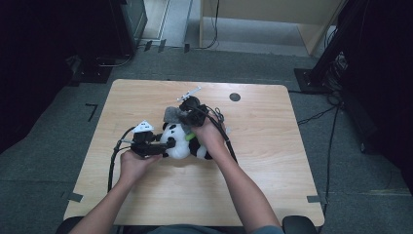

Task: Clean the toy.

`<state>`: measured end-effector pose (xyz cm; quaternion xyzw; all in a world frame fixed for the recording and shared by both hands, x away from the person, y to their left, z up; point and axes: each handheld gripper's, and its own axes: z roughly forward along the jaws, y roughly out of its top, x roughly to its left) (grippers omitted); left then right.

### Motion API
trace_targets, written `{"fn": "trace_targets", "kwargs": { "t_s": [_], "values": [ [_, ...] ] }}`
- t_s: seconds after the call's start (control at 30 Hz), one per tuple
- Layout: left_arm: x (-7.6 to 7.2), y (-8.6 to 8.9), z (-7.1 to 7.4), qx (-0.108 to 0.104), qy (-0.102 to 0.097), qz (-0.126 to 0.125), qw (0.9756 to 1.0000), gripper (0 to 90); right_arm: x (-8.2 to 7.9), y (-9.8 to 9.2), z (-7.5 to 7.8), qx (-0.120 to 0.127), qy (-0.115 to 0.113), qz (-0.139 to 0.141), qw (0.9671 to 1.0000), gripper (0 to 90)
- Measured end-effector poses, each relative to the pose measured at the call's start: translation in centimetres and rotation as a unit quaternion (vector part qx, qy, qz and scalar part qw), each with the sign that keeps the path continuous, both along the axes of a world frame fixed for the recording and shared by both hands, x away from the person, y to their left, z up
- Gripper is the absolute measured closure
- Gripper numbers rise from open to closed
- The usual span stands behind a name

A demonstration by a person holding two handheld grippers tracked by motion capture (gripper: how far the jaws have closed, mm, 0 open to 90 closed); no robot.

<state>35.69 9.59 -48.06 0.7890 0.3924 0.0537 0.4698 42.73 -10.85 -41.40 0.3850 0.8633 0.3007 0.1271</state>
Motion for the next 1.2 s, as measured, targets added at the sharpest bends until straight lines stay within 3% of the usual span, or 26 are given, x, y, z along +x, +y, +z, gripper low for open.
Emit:
{"fn": "trace_targets", "kwargs": {
  "t_s": [0.13, 0.3, 0.47, 0.63, 0.77, 0.93, 1.03, 1.2],
  "values": [
    [0.0, -0.1, -0.1, -0.003, -0.003, -0.002, 1.0, 43.5, 0.0, -1.1, 0.1, -0.02, -0.011, 0.0, 0.9997, 77.5],
    [0.0, -0.1, -0.1, -0.002, -0.004, -0.004, 1.0, 43.4, 0.3, -3.2, 0.9, -0.007, -0.014, -0.017, 0.9997, 77.5],
    [0.0, -0.1, -0.1, -0.003, -0.006, -0.004, 1.0, 42.9, 0.5, -5.2, 1.7, -0.013, -0.024, -0.047, 0.9985, 77.6],
    [-0.1, 0.0, -0.1, -0.002, -0.01, -0.006, 0.9999, 42.8, 0.8, -6.7, 2.1, -0.005, -0.015, -0.064, 0.9979, 77.5],
    [-0.1, 0.0, -0.2, -0.003, -0.011, -0.007, 0.9999, 42.1, 0.7, -7.5, 3.3, 0.0, -0.03, -0.074, 0.9968, 77.4],
    [-0.2, 0.2, -0.3, -0.009, -0.014, -0.008, 0.9998, 41.5, 0.2, -7.2, 5.3, 0.03, -0.044, -0.071, 0.996, 77.4],
    [-0.2, 0.2, -0.3, -0.01, -0.018, -0.009, 0.9998, 40.5, -0.5, -5.9, 6.6, 0.047, -0.048, -0.047, 0.9966, 77.4],
    [-0.2, 0.2, -0.3, -0.012, -0.02, -0.01, 0.9997, 39.4, -1.7, -3.9, 6.7, 0.049, -0.048, -0.016, 0.9975, 77.1]
  ]
}}
